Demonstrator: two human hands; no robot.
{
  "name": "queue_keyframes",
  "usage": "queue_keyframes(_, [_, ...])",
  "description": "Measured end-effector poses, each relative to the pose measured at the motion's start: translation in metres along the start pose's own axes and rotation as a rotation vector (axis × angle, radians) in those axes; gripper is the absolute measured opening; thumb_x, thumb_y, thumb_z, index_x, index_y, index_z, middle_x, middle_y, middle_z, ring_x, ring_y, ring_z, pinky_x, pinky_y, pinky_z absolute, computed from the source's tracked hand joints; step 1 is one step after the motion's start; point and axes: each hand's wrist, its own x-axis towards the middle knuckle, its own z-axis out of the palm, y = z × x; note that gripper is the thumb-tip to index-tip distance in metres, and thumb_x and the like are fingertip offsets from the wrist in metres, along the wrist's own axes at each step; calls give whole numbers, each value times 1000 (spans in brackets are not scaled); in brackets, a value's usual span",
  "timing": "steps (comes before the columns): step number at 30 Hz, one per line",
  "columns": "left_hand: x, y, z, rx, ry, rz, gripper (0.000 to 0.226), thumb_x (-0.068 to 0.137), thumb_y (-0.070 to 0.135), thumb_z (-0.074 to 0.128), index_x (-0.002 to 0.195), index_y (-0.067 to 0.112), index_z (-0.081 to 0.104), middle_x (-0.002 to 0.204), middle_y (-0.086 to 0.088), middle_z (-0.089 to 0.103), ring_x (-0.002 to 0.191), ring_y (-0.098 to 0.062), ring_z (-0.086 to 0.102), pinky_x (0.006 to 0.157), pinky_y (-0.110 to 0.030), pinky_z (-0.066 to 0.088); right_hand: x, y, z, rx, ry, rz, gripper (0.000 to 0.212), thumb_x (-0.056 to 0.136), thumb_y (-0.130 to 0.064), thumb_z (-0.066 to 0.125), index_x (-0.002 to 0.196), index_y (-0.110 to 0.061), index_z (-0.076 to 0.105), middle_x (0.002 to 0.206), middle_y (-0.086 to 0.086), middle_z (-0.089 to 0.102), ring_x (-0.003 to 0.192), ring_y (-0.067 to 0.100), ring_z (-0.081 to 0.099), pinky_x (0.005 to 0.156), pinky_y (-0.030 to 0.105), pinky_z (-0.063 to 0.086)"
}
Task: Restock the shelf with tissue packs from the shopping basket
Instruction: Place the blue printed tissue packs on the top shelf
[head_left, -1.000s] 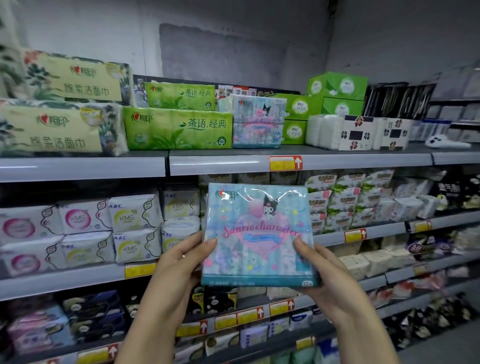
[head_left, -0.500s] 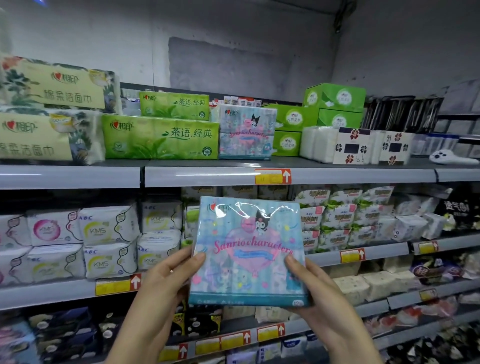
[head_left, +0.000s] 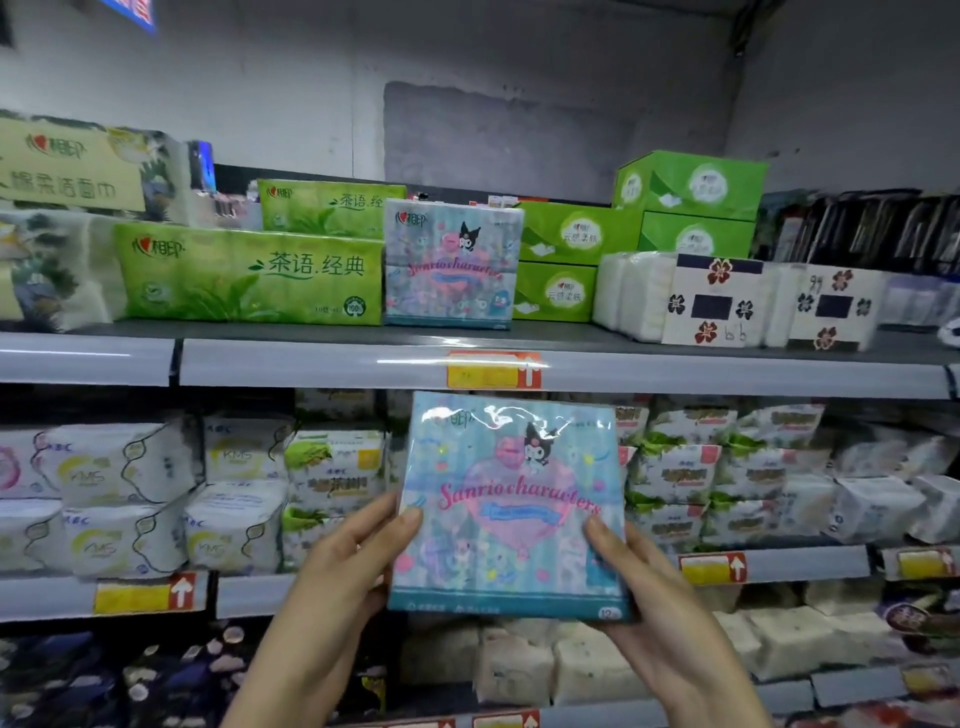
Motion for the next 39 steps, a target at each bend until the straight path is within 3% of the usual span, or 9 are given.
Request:
queue_keyframes(4, [11,-10,17,-75,-11,-40,103,35,48,93,128,23,58,118,-5,70,106,-26,68,86,-46,54,15,-17,-21,52,-46,-34,53,62,-15,75,112,-5,60,97,16,74,80,27,73,62,41,60])
queue_keyframes(8, [17,-16,15,-168,-99,-81,118,26,35,98,134,28,51,124,-13,66,107,-40,65,76,-52,56,35,-16,-28,50,-83,-8,103,16,-30,98,110,-6,65,104,19,72,91,34,71,68,42,60])
queue_keyframes(12, [18,-13,13,-127,-105,-36,119,17,28,99,128,30,55,112,-14,71,96,-36,70,63,-43,58,45,-12,-29,23,-112,-6,97,30,-33,97,117,-8,63,110,16,71,101,33,68,96,50,47])
queue_keyframes(14, [19,-11,13,-117,-113,-18,118,16,28,99,126,30,57,109,-13,73,93,-34,71,62,-43,58,47,-11,-29,32,-133,-15,91,32,-32,97,114,-10,65,109,16,71,101,34,68,99,53,46])
queue_keyframes(21, [28,-3,6,-71,-68,4,112,16,40,96,118,11,63,108,-16,72,90,-31,71,71,-46,60,49,-20,-14,127,-182,-45,56,57,-10,76,110,-1,61,95,17,74,78,25,73,59,35,60])
queue_keyframes(25, [30,6,2,-77,-14,47,103,17,41,96,110,8,67,106,-16,73,86,-26,73,67,-40,61,58,-20,-5,91,-186,-71,98,17,-27,98,105,-1,64,99,19,73,83,27,73,59,35,59])
queue_keyframes(30, [31,12,-2,-91,-11,60,97,23,42,96,111,13,68,110,-16,71,90,-29,71,71,-45,60,60,-19,-2,93,-292,-91,74,21,-26,99,88,-4,76,101,20,72,86,28,72,60,32,58])
queue_keyframes(35, [27,16,-7,-85,-78,85,100,29,43,96,120,18,64,114,-13,71,94,-27,71,69,-32,60,61,-21,1,124,-290,-93,83,20,-24,99,93,5,71,103,24,71,87,29,72,62,30,58])
queue_keyframes(39, [27,24,-17,-54,-38,132,102,27,46,95,120,16,65,111,-10,72,91,-23,72,67,-26,58,64,-16,12,117,-260,-78,103,24,-27,99,115,3,61,110,21,69,95,29,70,64,32,59])
